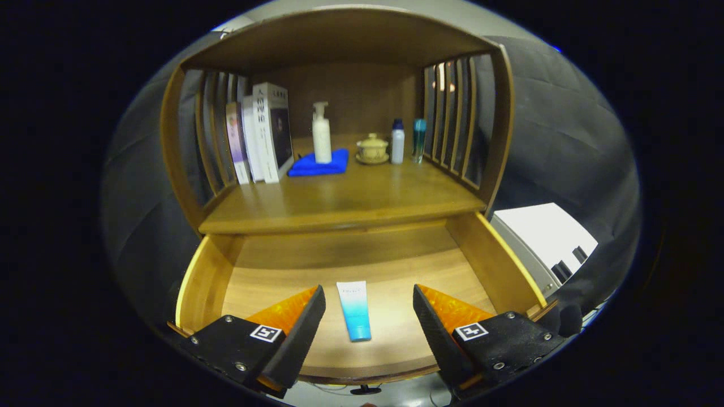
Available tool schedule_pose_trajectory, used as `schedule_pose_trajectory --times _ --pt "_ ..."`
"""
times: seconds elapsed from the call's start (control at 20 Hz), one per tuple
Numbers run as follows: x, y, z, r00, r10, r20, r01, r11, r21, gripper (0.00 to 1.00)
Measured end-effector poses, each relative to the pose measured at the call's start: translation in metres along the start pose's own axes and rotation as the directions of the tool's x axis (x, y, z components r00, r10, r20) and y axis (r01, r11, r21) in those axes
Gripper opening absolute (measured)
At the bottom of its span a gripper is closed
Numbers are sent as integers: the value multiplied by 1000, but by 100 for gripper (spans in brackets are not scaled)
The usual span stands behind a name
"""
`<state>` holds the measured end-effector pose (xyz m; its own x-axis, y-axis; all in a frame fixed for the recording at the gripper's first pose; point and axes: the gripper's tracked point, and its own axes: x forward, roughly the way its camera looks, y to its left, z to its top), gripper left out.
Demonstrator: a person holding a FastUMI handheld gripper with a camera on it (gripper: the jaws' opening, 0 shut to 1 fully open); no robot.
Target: Pull open the drawer, take out the items inside it, and place them on the countertop above the cabinet.
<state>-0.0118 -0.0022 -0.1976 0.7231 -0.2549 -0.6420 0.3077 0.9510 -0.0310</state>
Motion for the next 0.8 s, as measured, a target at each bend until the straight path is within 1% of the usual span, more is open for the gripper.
schedule_pose_trajectory --times 0.1,0.15,0.2,0.25,0.35,0.4,0.55,0.65,0.7,0.8 --pt "18 3 -11 996 -15 -84 13 1000 -23 96" --pt "25 1 -18 992 -44 -122 41 999 -27 96" --pt "34 0 -24 985 -55 -162 51 998 -27 95" --pt "42 0 -32 976 -67 -209 65 998 -20 95" --pt "55 11 -48 954 -50 -297 48 999 -15 95" --pt "62 12 -56 942 -59 -330 52 998 -30 95" --pt "77 13 -75 909 -97 -405 41 989 -145 94" --pt "80 14 -83 893 -114 -435 33 981 -190 91" --pt "83 13 -84 887 -117 -447 29 980 -199 87" --pt "89 9 -88 878 -111 -467 27 983 -182 82"
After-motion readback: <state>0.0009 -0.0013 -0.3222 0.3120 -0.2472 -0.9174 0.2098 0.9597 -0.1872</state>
